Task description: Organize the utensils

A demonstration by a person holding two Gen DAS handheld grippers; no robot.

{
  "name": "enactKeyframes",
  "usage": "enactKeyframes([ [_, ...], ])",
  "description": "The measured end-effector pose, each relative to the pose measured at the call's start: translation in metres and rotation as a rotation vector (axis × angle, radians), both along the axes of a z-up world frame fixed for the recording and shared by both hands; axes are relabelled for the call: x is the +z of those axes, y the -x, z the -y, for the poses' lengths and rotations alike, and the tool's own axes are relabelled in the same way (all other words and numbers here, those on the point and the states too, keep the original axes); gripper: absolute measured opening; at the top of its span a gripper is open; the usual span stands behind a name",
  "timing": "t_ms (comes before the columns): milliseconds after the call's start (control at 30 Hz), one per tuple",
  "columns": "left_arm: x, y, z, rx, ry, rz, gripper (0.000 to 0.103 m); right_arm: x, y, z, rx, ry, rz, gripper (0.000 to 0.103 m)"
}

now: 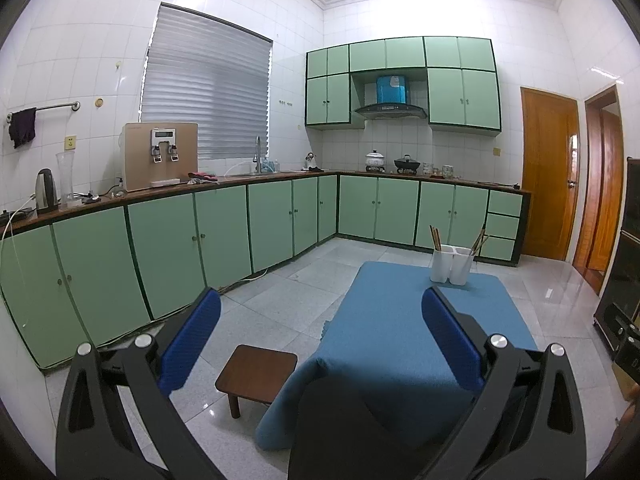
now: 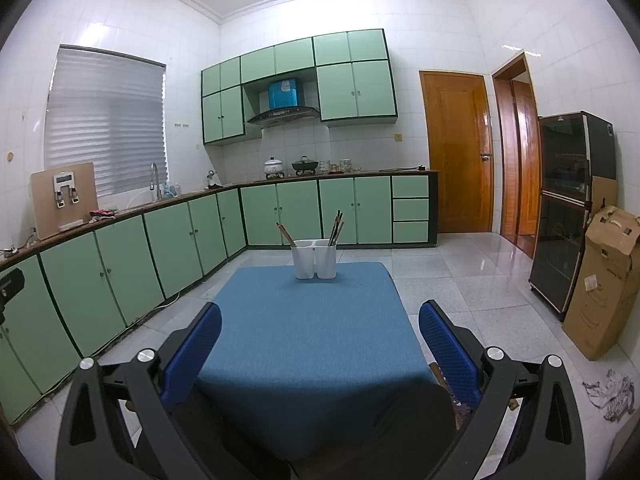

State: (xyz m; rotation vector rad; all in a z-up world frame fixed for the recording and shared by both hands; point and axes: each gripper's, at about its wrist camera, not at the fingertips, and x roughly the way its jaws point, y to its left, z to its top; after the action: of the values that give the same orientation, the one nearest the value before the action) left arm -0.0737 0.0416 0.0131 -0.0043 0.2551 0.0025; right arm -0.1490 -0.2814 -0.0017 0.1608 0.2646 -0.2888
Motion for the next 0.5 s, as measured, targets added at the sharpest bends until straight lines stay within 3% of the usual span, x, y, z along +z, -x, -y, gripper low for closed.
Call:
enactKeyframes([
  [500, -0.0005, 0.0004, -0.0020, -0.002, 0.000, 0.000, 0.098, 0.0002, 0.0012, 0.0003, 0.000, -0.002, 0.002, 0.097],
])
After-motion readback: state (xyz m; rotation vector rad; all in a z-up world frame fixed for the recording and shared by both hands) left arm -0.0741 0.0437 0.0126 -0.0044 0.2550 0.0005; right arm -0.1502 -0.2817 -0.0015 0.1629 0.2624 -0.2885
